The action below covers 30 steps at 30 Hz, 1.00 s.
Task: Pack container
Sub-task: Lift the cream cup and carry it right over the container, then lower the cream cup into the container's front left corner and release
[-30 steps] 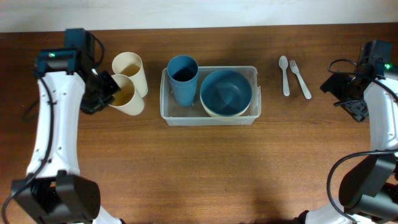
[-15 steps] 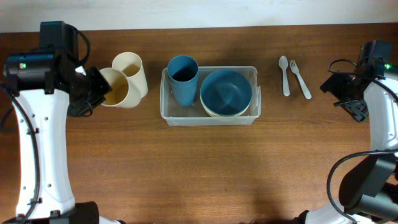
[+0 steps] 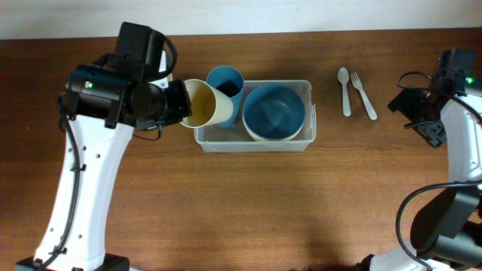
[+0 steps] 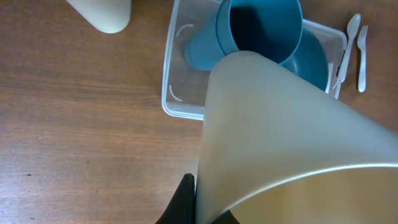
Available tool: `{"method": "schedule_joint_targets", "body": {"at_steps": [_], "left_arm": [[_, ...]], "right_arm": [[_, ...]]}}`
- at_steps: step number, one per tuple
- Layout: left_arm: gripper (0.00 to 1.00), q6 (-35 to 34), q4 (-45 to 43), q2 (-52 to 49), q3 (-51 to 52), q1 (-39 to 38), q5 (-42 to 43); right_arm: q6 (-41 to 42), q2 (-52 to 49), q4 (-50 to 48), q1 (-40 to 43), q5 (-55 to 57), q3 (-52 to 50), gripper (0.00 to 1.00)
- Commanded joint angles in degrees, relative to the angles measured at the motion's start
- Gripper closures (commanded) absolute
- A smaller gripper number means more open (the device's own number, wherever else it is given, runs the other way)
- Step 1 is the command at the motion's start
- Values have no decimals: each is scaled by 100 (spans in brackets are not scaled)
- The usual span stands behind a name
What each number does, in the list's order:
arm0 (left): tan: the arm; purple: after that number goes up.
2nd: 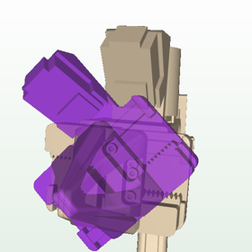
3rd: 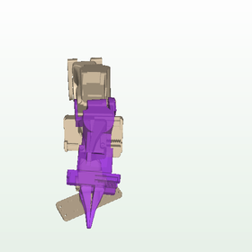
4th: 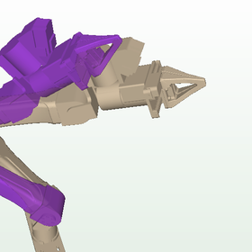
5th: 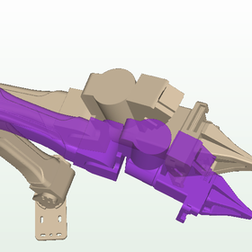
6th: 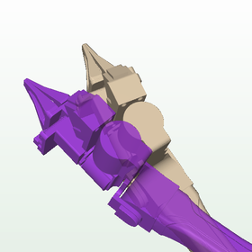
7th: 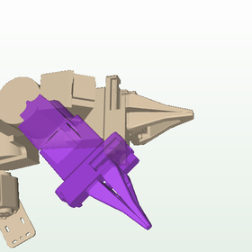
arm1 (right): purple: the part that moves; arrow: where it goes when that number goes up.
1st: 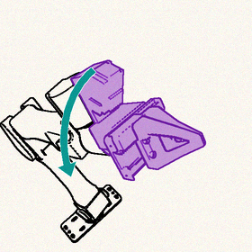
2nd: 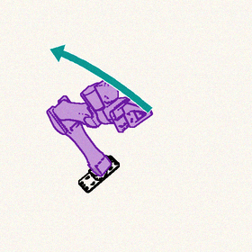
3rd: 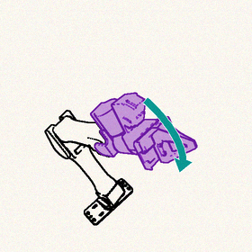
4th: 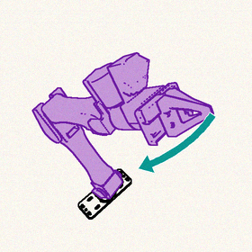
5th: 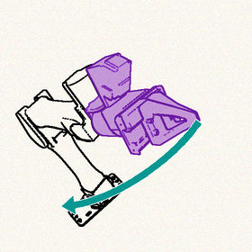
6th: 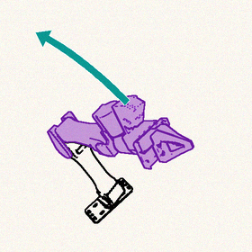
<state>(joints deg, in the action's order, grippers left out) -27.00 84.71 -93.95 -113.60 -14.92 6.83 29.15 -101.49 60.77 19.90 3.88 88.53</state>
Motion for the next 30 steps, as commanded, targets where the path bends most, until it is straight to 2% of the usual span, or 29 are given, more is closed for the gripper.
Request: {"method": "schedule_joint_targets", "body": {"at_steps": [1, 7, 18, 30], "left_arm": [[98, 76, 57, -319, -114, -70, -59], [99, 76, 199, -752, -114, -70, -57], [98, 81, 256, -833, -114, -70, -66], [98, 76, 442, -1373, -107, -68, -476]], "right_arm": [[0, -4, -15, 7, 109, -42, 1], [0, -4, -15, 7, 109, -42, 1], [0, -4, -15, 7, 109, -42, 1], [0, -4, -15, 7, 109, -42, 1]]}}
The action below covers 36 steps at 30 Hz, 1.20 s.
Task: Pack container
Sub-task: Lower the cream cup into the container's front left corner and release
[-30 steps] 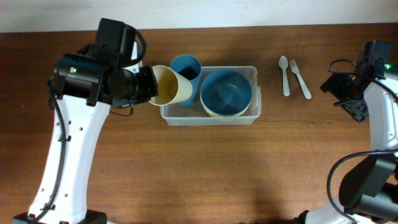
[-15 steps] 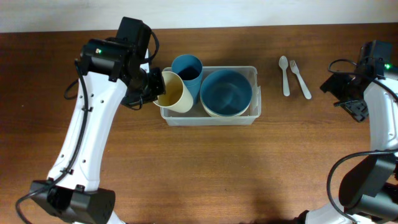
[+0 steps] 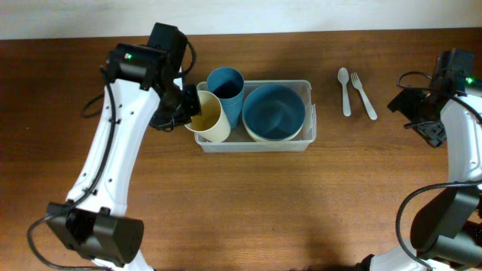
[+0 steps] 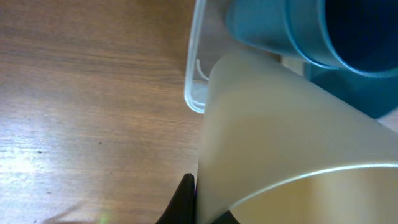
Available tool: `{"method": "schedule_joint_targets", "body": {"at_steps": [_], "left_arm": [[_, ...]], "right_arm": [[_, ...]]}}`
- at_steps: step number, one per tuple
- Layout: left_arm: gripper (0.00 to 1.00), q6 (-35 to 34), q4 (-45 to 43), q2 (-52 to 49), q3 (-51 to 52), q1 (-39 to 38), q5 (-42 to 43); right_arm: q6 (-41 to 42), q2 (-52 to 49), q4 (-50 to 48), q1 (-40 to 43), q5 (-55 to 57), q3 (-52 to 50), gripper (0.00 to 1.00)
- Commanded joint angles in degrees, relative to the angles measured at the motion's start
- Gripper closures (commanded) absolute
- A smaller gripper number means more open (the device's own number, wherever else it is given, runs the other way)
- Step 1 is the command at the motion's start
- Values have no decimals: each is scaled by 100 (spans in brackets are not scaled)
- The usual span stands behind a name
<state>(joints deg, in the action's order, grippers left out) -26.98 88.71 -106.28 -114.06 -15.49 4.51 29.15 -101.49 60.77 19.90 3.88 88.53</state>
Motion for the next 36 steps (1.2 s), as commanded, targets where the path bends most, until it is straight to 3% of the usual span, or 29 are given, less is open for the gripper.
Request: {"method": "schedule_joint_targets", "body": {"at_steps": [1, 22, 29, 36], "left_arm": [[98, 68, 33, -151, -61, -11, -306], [98, 79, -87, -476, -61, 284, -476], [50, 96, -129, -494, -61, 284, -472], [48, 96, -170, -494, -63, 286, -470]], "right_arm": [[0, -4, -15, 4, 111, -42, 1], [0, -4, -15, 7, 109, -42, 1], [0, -4, -15, 7, 111, -42, 1], [0, -4, -15, 7, 109, -42, 1]]}}
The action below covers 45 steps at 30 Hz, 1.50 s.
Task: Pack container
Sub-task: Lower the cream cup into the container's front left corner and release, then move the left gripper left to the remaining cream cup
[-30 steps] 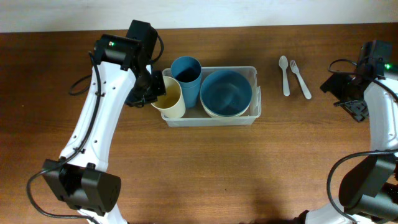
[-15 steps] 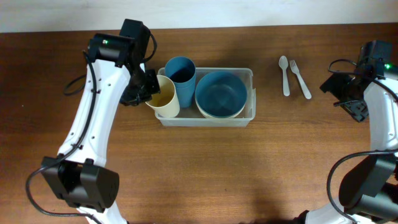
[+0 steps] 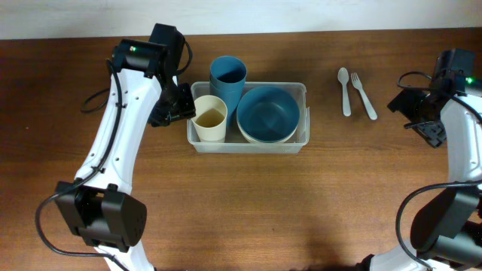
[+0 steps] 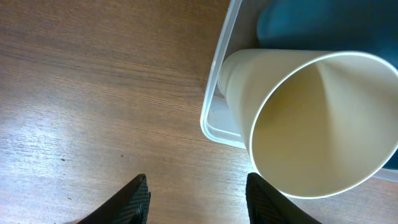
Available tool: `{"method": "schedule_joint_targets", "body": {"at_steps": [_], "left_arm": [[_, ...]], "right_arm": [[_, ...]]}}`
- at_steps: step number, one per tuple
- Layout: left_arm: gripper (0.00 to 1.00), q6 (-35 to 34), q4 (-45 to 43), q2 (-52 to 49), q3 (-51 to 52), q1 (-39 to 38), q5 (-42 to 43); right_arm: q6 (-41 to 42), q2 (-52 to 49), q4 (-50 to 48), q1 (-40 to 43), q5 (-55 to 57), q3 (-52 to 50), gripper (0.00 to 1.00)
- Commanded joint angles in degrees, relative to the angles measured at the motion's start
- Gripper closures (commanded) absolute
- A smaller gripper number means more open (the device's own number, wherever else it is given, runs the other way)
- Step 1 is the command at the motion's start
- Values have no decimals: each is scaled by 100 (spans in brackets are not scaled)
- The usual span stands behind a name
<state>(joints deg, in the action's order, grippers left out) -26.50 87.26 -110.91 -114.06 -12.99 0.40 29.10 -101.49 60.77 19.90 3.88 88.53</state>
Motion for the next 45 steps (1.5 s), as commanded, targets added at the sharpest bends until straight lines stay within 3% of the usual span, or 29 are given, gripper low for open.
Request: {"method": "schedule_joint_targets", "body": {"at_steps": [1, 10, 18, 24, 28, 36, 45], "left_arm": [[48, 48, -28, -31, -63, 37, -59], [50, 48, 72, -28, -247, 42, -61], [48, 195, 693, -28, -1755, 44, -570], [30, 33, 619, -33, -2199, 107, -1379], [19, -127, 490, -186, -2197, 409, -1366], [15, -129, 431, -599, -2197, 1169, -804], [15, -68, 212, -1025, -2194, 1237, -601]], "right_arm": [[4, -4, -15, 7, 109, -42, 1], [4, -4, -15, 7, 109, -42, 1], [4, -4, -15, 7, 109, -42, 1], [4, -4, -15, 7, 109, -42, 1], [4, -4, -15, 7, 109, -42, 1], [4, -4, -15, 7, 109, -42, 1], [4, -4, -15, 7, 109, -42, 1]]}}
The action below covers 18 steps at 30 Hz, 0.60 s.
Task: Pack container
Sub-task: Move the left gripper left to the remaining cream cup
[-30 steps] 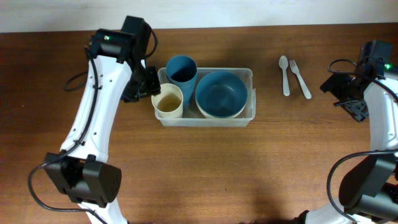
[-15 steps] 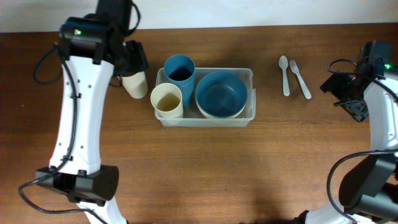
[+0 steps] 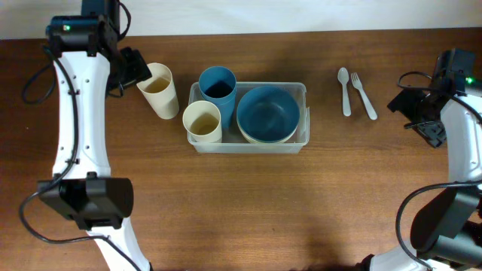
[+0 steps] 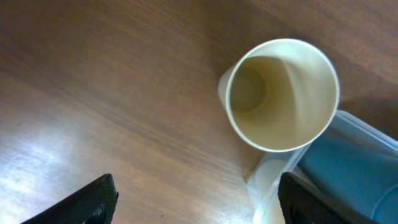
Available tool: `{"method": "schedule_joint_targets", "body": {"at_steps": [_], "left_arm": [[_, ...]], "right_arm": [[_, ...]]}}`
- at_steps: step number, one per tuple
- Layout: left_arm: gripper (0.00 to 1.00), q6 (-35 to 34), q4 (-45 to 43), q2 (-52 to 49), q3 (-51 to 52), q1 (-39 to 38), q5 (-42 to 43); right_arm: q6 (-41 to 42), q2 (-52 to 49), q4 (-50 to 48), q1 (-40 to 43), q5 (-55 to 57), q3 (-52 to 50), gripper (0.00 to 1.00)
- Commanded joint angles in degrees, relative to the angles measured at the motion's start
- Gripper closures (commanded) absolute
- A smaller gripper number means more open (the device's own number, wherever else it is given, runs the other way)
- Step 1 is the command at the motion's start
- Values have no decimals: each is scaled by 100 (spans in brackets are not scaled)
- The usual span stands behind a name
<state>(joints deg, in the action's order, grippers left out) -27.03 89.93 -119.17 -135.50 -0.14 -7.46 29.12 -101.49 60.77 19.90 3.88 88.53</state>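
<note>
The clear plastic container sits mid-table. Inside it stand a cream cup at front left, a blue cup at back left and a blue bowl nested in a cream one. A second cream cup stands upright on the table left of the container. My left gripper is open just left of that cup, nothing between its fingers. A white spoon and fork lie to the right. My right gripper is near the right edge; its jaws do not show clearly.
The container's corner and the blue cup show at the lower right of the left wrist view. Bare wooden table stretches along the front.
My left gripper has moved from beside the container's left wall up and left to the second cream cup on the table. The blue cup now stands inside the container's back left corner.
My left gripper held a cream cup tilted over the container's left end, then lower at its left corner. Then the cup stood upright in the container and the gripper was open beside it. Now the gripper is open by another cream cup outside.
</note>
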Motion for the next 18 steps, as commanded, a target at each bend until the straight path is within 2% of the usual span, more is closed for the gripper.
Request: {"method": "schedule_joint_targets", "body": {"at_steps": [1, 18], "left_arm": [[15, -39, -66, -262, -50, -48, 260], [16, -98, -278, -1084, -50, -48, 798]], "right_arm": [[2, -4, -15, 7, 109, -42, 1], [2, -4, -15, 7, 109, -42, 1]]}}
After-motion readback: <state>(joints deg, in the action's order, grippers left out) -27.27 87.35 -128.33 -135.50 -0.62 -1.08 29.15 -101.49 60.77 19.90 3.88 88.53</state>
